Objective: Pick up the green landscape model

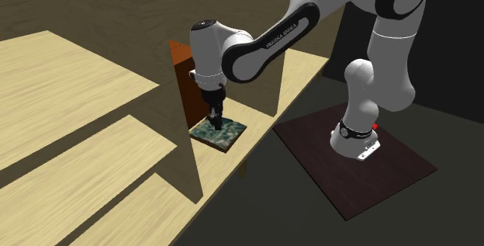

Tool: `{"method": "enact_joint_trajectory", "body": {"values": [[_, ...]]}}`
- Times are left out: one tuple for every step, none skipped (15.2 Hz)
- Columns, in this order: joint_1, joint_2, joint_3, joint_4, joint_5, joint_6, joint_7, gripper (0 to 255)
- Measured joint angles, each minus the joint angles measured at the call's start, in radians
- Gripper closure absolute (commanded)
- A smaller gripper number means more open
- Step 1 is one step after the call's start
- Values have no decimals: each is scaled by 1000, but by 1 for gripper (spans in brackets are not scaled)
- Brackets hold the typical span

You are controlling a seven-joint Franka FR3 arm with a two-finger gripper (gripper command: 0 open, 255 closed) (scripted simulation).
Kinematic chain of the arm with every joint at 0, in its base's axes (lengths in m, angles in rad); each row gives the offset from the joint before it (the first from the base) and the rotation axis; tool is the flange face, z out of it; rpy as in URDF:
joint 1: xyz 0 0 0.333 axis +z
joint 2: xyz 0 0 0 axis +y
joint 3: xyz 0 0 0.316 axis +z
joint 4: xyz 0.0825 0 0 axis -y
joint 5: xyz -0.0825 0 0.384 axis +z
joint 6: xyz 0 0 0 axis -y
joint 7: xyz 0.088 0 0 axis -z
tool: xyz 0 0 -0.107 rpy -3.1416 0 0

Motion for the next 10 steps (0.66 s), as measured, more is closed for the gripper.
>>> {"method": "enact_joint_trajectory", "body": {"values": [[-1,-6,-1,5,-1,-11,0,255],[0,-10,-1,12,-3,-22,1,255],[1,-15,-1,19,-4,-34,4,255],[1,-23,-1,24,-6,-46,6,255],[0,-27,-1,33,-7,-59,6,255],[-1,-29,-2,46,-8,-74,5,255],[0,-33,-2,53,-9,-85,7,255],[1,-41,-2,59,-11,-99,10,255],[0,-46,-3,66,-12,-111,8,255],[0,-48,-3,72,-13,-119,9,255]]}}
